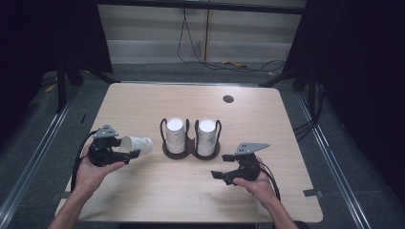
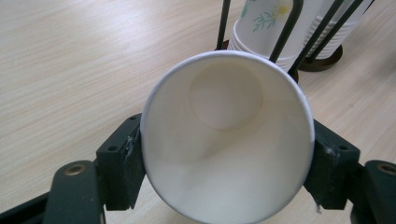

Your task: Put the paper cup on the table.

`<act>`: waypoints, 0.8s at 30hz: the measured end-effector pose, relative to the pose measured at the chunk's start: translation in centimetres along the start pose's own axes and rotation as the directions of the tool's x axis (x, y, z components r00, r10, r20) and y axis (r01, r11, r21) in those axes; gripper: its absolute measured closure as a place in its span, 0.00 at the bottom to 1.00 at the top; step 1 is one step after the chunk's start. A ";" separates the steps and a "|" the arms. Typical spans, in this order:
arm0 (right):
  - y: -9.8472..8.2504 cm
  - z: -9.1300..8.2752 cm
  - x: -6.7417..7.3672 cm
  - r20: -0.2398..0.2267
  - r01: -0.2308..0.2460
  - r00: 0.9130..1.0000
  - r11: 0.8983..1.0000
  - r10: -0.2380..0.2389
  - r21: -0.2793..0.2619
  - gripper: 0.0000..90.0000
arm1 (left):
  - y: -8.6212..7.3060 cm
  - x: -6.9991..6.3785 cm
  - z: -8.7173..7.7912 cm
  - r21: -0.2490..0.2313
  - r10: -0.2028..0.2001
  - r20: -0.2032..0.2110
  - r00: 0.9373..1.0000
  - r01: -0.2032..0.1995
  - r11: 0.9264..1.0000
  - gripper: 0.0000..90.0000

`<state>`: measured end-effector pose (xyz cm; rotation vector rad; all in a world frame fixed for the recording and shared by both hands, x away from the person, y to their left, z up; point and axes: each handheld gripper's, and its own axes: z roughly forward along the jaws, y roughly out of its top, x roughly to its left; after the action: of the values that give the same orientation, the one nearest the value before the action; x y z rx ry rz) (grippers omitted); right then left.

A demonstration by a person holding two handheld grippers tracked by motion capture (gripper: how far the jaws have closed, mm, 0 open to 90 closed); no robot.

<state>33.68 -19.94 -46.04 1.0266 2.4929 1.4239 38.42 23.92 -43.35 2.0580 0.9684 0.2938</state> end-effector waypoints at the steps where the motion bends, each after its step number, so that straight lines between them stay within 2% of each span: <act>1: 0.0 0.0 0.0 0.000 0.000 1.000 1.000 0.000 0.000 0.20 | 0.1 0.1 0.1 0.009 -0.002 -0.002 1.000 0.002 1.000 0.29; 4: 0.0 0.0 0.1 0.003 0.003 1.000 1.000 -0.003 0.006 0.20 | 0.4 0.7 0.1 0.052 -0.003 -0.016 1.000 0.004 0.999 0.29; 8: -0.1 -0.1 0.2 0.006 0.003 1.000 1.000 -0.004 0.009 0.20 | 0.9 1.3 -0.1 0.055 -0.007 -0.046 0.999 0.009 0.998 0.29; 11: -0.1 -0.1 0.3 0.006 0.007 1.000 1.000 -0.007 0.011 0.20 | 1.0 1.4 0.0 0.058 -0.006 -0.047 0.999 0.009 0.998 0.29; 12: -0.1 -0.2 0.5 0.008 0.010 1.000 1.000 -0.010 0.011 0.20 | 1.1 1.4 0.1 0.072 -0.003 -0.060 0.998 0.007 0.997 0.29; 15: -0.1 -0.1 0.6 0.008 0.016 1.000 1.000 -0.016 0.013 0.20 | 1.2 1.5 0.1 0.089 0.003 -0.057 0.998 0.002 0.996 0.29; 19: 0.0 0.1 0.7 -0.002 0.021 1.000 1.000 -0.021 0.016 0.20 | 1.4 2.1 0.4 0.129 -0.024 -0.078 0.997 0.033 0.991 0.28; 20: 0.0 0.1 0.7 -0.003 0.020 1.000 1.000 -0.020 0.018 0.20 | 1.4 2.3 0.4 0.154 -0.020 -0.093 0.995 0.034 0.987 0.28; 21: 0.0 0.2 0.7 -0.004 0.019 1.000 1.000 -0.019 0.020 0.20 | 1.4 2.3 0.4 0.154 -0.020 -0.093 0.995 0.034 0.987 0.28; 24: -0.1 0.2 0.7 -0.002 0.019 1.000 1.000 -0.019 0.025 0.20 | 1.5 2.4 0.7 0.194 -0.010 -0.107 0.994 0.031 0.981 0.28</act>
<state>33.22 -19.42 -46.05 1.0035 2.5208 1.3926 41.22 24.74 -42.90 2.2269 1.1205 0.3092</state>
